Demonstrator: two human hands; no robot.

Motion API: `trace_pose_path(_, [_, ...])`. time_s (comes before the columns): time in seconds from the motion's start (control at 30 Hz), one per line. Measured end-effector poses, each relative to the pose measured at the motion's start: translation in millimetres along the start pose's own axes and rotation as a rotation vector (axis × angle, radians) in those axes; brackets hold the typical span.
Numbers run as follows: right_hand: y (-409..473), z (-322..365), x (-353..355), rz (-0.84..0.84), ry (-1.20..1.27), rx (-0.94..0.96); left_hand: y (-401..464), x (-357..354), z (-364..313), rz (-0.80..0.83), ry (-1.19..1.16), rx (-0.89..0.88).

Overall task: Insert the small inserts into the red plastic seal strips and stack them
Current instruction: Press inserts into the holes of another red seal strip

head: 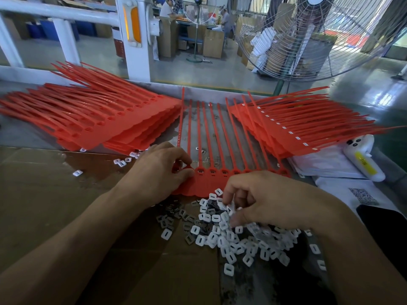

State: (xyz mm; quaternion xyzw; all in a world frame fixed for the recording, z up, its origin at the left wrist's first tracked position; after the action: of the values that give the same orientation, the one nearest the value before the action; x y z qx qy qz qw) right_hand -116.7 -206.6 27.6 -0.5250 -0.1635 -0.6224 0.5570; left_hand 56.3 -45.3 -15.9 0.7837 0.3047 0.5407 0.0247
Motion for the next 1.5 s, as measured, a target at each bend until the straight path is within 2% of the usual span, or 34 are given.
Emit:
trace_pose_path(0.2, [3.1,2.4,1.0,-0.026,0.122,0.162,1.1,0.2,-1.3,-0.002,0.005,-0.009])
trace_pose_path(0.43, [6.3,0.8,-1.0,-0.076,0.213,0.225,0.0,0.5,0.3,-0.024,-0.043,-0.036])
trace_pose_path(0.6, [14.3,-1.2,-7.8,-0.136,0.436,0.198,0.1,2.6,-1.0,-0.090,-0.009,-0.071])
trace_pose_path(0.7, [21.1,-3.2,-13.3,-0.153,0.616,0.132,1.5,6.1,-8.5,-0.149,-0.080,-0.133])
trace_pose_path(0.83, [27.9,-3.0,-21.7,-0.102,0.784,0.073,0.6,6.9,-21.7,-0.112,-0.235,-0.245])
trace_pose_path(1.03, [32.3,-1.5,-25.3,-0.127,0.820,0.080,-0.1,3.1,-25.9,-0.064,-0.326,-0.288])
trace_pose_path(1.5, [33.5,3.0,-28.0,-0.158,0.936,0.097,-2.1,9.5,-28.9,-0.186,-0.150,-0.415])
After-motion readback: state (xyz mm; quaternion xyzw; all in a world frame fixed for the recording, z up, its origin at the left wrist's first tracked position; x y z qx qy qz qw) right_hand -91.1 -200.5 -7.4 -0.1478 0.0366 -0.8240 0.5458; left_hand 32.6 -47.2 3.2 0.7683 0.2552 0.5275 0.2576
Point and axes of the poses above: each hand's wrist, its own y-axis towards the middle knuckle, its own x-axis out of the back of the hand, z = x × y, the point moved 2 cm from there along y, towards the middle knuckle, and after that the axes turned 12 degrees about -x, right-handed, at the moved point
